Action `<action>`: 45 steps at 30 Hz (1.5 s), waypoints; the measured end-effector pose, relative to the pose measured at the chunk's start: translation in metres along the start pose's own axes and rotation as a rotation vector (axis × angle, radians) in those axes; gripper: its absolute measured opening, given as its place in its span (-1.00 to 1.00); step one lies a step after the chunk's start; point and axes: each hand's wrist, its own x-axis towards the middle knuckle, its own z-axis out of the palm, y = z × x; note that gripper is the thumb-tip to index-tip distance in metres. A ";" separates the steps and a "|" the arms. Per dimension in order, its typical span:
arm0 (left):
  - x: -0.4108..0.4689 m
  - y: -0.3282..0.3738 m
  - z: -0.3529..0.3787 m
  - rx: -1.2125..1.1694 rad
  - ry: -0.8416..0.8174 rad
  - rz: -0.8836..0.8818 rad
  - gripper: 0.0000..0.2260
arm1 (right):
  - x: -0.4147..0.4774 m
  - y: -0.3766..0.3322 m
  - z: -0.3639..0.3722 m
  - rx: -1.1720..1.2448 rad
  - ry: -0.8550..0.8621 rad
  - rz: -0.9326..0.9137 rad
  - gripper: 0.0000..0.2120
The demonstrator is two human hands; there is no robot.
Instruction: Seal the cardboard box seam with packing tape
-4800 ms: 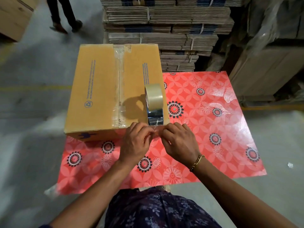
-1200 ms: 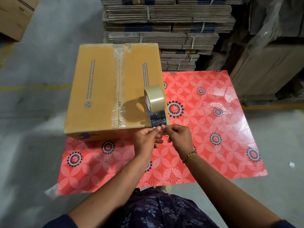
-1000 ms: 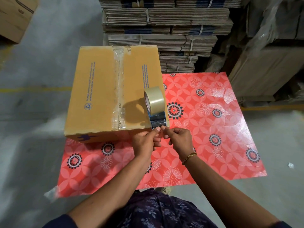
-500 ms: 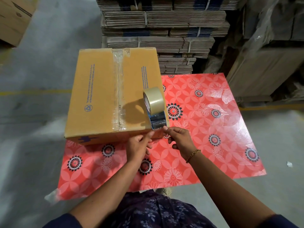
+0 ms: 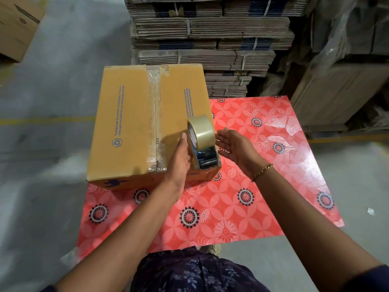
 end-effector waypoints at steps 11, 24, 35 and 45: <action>0.024 -0.007 0.033 -0.079 -0.178 -0.113 -0.31 | -0.004 0.017 -0.009 0.005 0.030 0.009 -0.72; 0.108 -0.067 0.214 0.044 -0.320 -0.205 -0.41 | 0.015 0.047 -0.190 0.008 0.312 0.029 -0.70; 0.154 -0.108 0.257 0.002 -0.080 -0.354 -0.37 | 0.070 0.092 -0.244 -0.027 0.264 0.106 -0.78; 0.150 -0.106 0.231 0.396 -0.057 -0.265 -0.58 | 0.066 0.079 -0.259 -0.104 0.242 0.066 -0.41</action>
